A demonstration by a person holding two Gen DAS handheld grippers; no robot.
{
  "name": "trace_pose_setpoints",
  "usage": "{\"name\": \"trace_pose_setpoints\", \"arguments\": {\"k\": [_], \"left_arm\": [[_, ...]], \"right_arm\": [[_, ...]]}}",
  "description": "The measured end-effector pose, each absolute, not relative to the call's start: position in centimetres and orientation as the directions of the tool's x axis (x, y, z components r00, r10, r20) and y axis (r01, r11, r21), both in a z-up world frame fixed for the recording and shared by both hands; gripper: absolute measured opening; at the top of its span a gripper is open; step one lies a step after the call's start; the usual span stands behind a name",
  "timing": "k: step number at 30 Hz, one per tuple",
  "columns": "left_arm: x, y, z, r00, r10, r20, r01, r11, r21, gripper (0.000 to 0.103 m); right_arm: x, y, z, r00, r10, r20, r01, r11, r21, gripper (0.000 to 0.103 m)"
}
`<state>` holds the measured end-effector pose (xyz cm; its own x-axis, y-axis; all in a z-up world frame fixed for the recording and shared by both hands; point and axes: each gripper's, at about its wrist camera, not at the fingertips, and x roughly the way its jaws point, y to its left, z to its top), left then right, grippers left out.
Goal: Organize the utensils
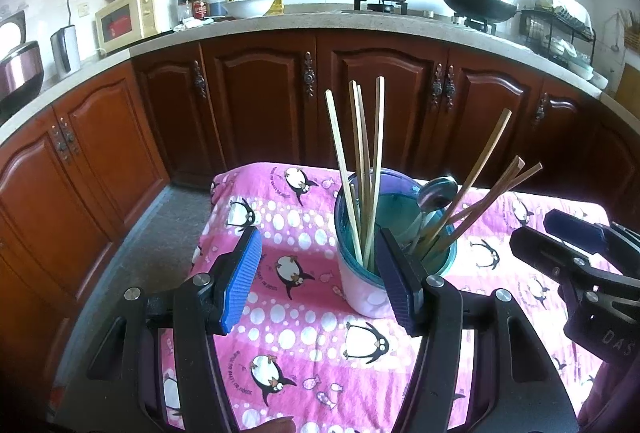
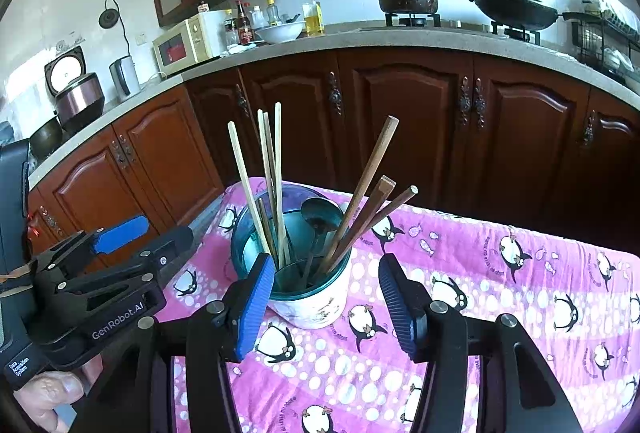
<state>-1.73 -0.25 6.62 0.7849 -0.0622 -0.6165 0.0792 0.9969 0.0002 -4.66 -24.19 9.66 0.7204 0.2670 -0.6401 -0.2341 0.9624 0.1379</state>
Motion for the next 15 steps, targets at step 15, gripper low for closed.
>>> {"name": "trace_pose_setpoints", "arguments": {"k": [15], "left_arm": [[-1.70,-0.27,6.53,0.785,-0.056,-0.617,0.074,0.997,0.004,0.058]], "right_arm": [[-4.58,-24.14,9.49,0.718,0.271,-0.641,-0.237,0.961,0.141,0.053]]}}
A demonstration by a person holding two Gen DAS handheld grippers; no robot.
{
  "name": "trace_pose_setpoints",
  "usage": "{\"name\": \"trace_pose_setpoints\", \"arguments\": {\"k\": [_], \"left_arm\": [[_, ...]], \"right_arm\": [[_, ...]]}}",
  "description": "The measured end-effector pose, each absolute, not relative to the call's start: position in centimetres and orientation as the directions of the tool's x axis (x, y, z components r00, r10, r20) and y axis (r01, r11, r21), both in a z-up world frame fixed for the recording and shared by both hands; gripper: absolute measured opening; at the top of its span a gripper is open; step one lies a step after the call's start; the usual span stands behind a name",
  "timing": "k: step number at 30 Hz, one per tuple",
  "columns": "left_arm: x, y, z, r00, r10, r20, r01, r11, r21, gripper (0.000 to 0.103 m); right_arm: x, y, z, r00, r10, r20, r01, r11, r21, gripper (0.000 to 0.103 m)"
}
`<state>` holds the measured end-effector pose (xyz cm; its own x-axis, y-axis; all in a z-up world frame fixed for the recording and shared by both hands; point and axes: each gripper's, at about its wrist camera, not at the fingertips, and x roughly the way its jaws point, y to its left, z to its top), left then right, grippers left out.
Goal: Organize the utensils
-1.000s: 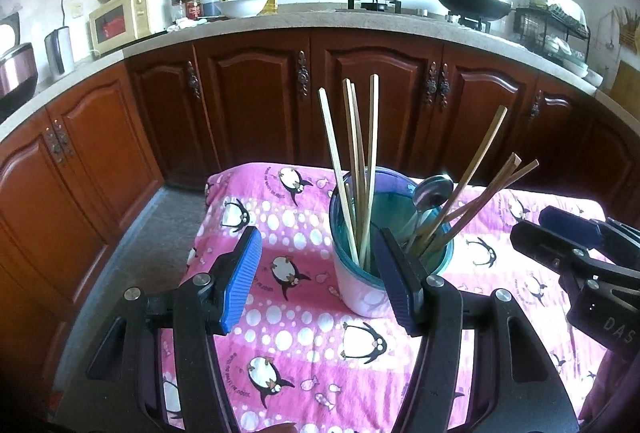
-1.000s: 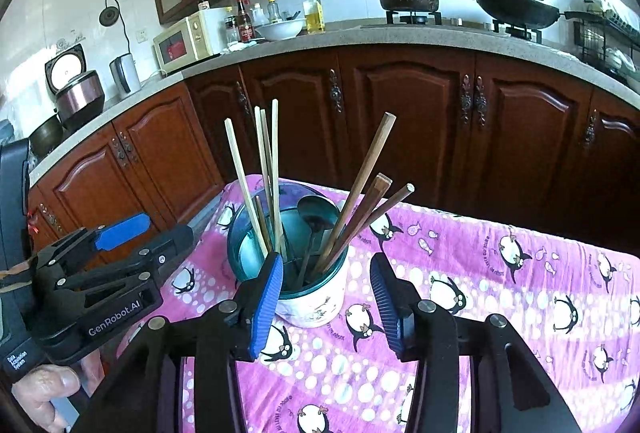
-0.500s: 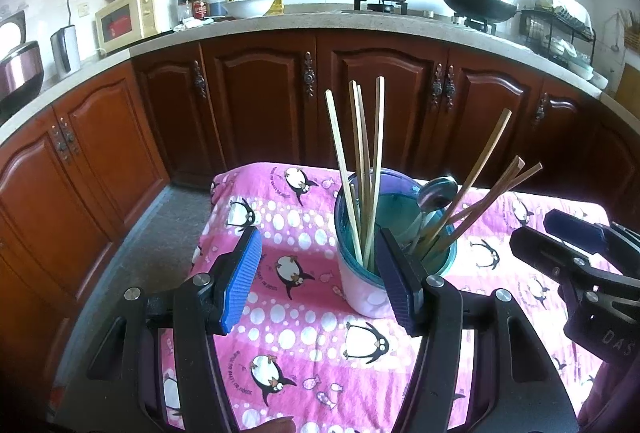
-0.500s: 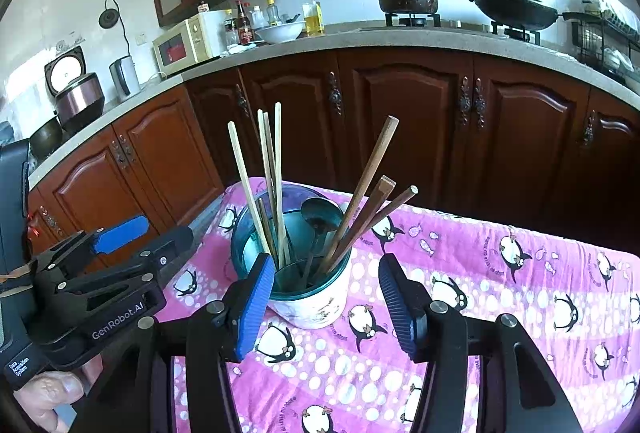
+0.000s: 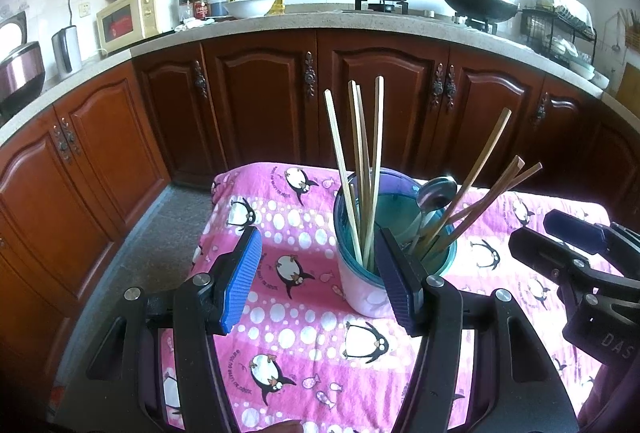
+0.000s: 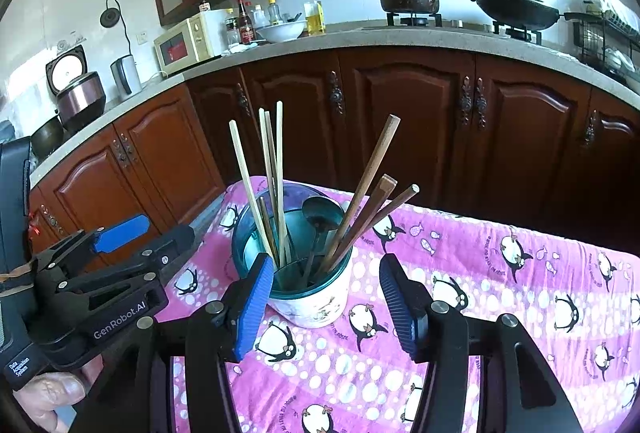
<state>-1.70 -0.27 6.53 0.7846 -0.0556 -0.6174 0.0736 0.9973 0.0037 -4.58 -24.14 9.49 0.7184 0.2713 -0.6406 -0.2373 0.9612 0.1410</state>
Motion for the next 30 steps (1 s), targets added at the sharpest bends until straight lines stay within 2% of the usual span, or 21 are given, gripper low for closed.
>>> {"name": "trace_pose_setpoints", "arguments": {"k": [21,30], "left_arm": [[-1.81,-0.37,6.53,0.785,-0.052,-0.617,0.073,0.997,0.009,0.058],[-1.57,-0.22,6.23,0.784,-0.086,-0.615,0.103,0.995,-0.007,0.058]], "right_arm": [[-4.52,-24.13,9.34,0.715,0.273,-0.643,-0.244,0.960,0.136,0.053],[-4.16,-24.28,8.91,0.707,0.272,-0.653,-0.245,0.960,0.135,0.054]]}}
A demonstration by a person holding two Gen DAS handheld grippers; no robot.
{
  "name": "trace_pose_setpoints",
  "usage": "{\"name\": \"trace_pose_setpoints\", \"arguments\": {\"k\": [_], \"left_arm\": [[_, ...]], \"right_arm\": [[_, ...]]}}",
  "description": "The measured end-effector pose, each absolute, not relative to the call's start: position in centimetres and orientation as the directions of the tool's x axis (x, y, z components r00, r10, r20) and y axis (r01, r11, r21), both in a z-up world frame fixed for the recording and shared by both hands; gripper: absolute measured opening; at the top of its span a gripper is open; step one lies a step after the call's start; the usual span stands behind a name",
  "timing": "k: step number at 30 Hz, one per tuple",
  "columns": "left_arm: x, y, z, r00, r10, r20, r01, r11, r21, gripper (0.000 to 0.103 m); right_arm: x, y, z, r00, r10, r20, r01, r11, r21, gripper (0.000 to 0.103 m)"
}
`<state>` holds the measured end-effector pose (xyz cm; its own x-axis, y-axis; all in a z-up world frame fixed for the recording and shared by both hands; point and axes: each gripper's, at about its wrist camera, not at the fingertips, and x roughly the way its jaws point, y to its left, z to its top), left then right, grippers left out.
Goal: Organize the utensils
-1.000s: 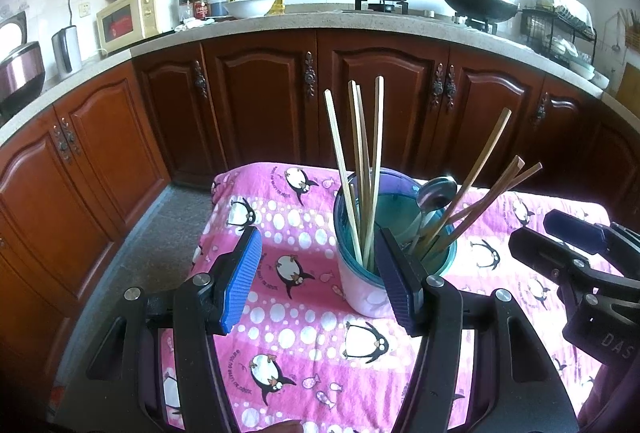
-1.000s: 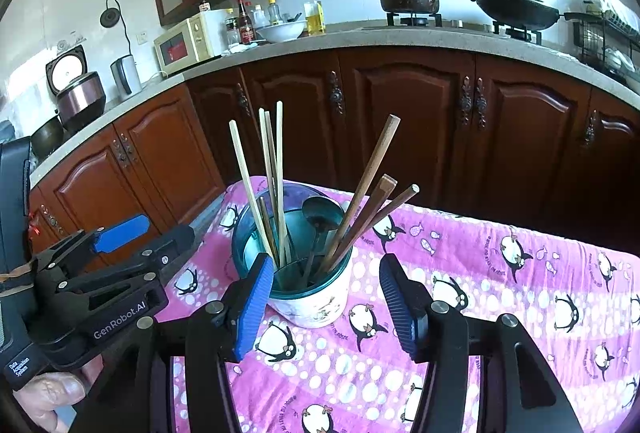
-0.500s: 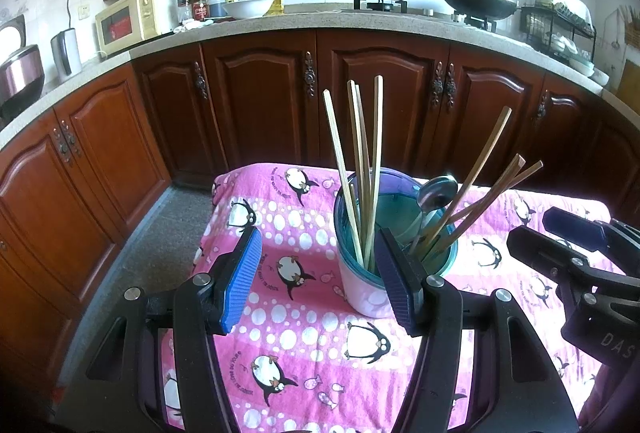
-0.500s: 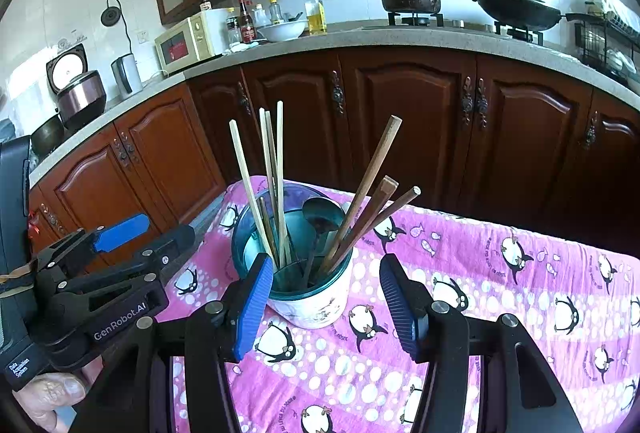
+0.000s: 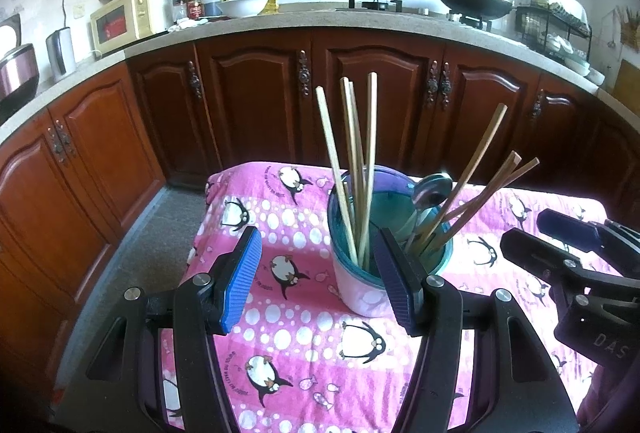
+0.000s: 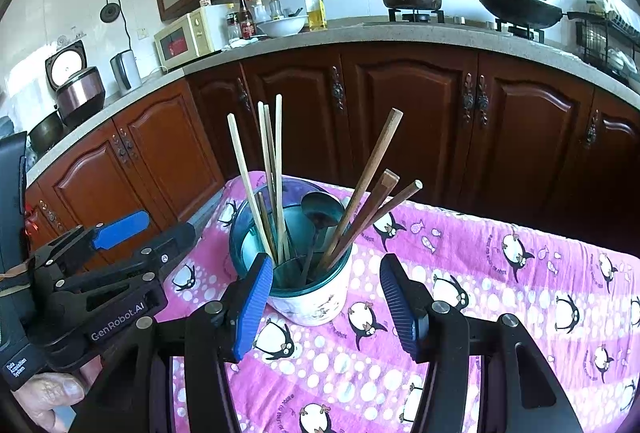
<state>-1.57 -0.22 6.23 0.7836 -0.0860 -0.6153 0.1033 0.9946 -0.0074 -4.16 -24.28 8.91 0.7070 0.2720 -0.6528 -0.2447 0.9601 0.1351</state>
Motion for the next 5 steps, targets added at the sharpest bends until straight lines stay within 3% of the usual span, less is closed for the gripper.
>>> {"name": "trace_pose_setpoints", "arguments": {"k": [5], "left_arm": [[-1.68,-0.40,6.14,0.789,-0.110,-0.604,0.134,0.991,-0.006,0.059]], "right_arm": [[-4.03,-25.16,8.39,0.705,0.268,-0.657,-0.234,0.962,0.141,0.054]]}}
